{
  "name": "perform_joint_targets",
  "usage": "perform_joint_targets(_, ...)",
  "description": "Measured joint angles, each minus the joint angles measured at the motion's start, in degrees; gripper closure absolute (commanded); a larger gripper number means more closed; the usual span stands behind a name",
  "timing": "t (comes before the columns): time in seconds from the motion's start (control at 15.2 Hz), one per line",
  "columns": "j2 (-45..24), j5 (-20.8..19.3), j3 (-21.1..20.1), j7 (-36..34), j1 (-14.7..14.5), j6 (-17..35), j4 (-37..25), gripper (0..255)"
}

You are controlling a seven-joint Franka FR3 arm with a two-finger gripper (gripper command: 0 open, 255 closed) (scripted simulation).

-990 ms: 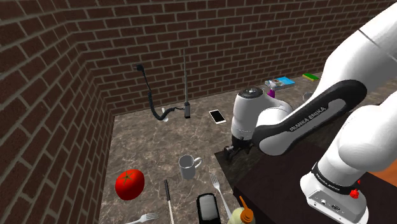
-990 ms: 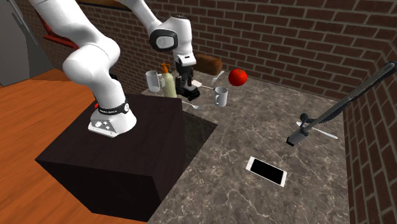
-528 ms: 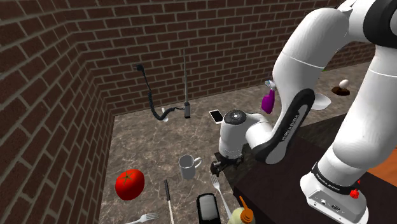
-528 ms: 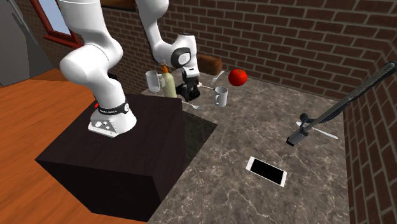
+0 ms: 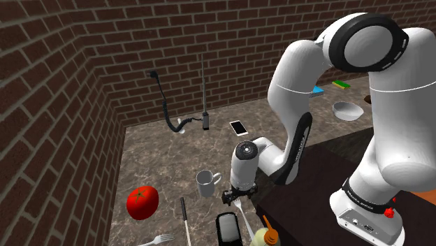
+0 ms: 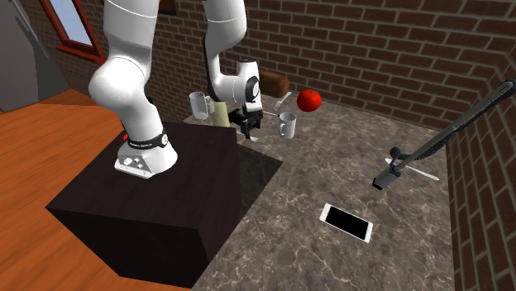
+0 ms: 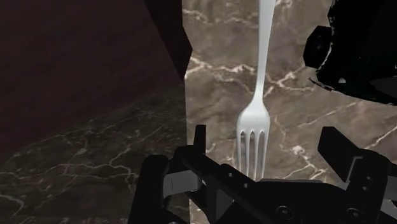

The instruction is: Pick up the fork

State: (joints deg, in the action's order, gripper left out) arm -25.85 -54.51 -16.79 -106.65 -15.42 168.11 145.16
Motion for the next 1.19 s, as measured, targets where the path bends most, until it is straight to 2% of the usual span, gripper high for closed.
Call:
perform_joint_targets(0.33,-4.7,-5.6,5.2,-5.4,-4.6,2.3,-3.0,0)
perform_joint_targets(0.4,-5.1,-6.2,5.8,-6.0,-5.1,2.6,-3.2,255)
perform_joint_targets(1.06,-5.2,-6.8,6.2,-6.6,-5.5,2.8,-3.3,255)
perform_joint_targets(1.19,-4.3,-5.6,5.2,-5.3,-4.4,2.0,-2.4,255)
